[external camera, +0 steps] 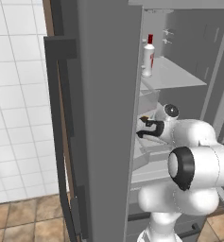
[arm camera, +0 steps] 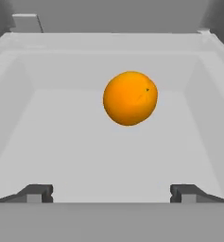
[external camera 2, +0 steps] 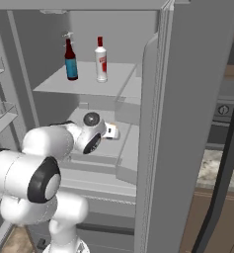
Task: Place the liquor and beer on the top shelf of the fridge to keep them out of children's reach, and place the orange on lower shelves for easy access.
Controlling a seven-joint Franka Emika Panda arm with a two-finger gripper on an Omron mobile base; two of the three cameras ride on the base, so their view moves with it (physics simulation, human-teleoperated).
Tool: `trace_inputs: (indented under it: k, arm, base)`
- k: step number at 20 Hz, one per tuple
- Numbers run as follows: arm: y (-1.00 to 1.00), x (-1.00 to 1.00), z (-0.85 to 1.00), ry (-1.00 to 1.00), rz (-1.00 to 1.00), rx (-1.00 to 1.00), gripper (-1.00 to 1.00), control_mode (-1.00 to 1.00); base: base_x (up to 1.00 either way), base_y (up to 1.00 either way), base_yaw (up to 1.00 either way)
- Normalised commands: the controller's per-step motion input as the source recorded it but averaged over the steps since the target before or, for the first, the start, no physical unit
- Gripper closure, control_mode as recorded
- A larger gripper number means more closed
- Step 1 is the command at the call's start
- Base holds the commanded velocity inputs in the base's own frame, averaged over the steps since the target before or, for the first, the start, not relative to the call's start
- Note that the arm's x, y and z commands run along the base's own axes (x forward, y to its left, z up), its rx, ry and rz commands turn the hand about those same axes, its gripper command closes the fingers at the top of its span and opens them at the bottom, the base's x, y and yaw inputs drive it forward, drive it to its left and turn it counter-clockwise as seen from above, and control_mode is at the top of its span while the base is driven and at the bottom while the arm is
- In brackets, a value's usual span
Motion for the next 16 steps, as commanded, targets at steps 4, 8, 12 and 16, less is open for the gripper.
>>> trace_inputs:
  k: [4,8,12,16]
  arm:
    - [0.0,-0.88,0.44,0.0,0.0,-0.07,-1.0,-1.0]
    - [0.03,-0.84,0.51,0.0,0.0,-0.08,-1.0,-1.0]
    - [0.04,-0.76,0.61,0.0,0.0,-0.08,-1.0,-1.0]
    - [0.03,-0.68,0.81,-0.01,0.0,-0.06,-1.0,-1.0]
  base:
    - [0.0,0.0,0.0]
    - [0.0,0.0,0.0]
    - [0.0,0.0,0.0]
    - [0.0,0.0,0.0]
